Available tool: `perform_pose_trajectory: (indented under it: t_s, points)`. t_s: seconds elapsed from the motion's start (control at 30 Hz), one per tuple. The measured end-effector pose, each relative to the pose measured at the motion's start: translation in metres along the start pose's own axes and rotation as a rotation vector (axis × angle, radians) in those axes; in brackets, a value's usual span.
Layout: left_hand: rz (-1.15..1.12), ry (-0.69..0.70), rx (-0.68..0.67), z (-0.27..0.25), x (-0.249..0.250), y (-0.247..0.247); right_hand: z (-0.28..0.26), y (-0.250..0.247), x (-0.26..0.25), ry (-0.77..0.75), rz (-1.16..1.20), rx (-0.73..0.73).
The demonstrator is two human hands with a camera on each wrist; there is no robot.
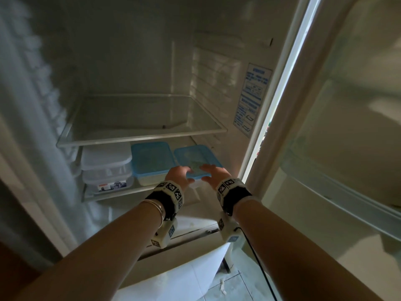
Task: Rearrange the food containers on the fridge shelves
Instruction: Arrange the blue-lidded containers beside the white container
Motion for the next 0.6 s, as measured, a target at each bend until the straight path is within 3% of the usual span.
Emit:
perform_pose_trajectory:
  t_s: [0.33, 0.6]
  points:
    - [0.072, -0.038, 0.036, 0.020, -0.018, -0.023, 0.036, -0.004, -0.013, -0.020, 0.025, -0.021]
    - [-0.107, -0.054, 0.072, 0.037, -0.030, -0.026, 0.052, -0.005, -0.010, -0.024, 0.042, -0.031]
Point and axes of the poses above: each hand's wrist, its own z-axis towards the middle knuckle, its own y-axis out of the palm, x = y × z, the point moved 5 cm from there along z, towards the middle knuckle, and after that the axes turned 15 degrees about -x, right-handed, at the moved point
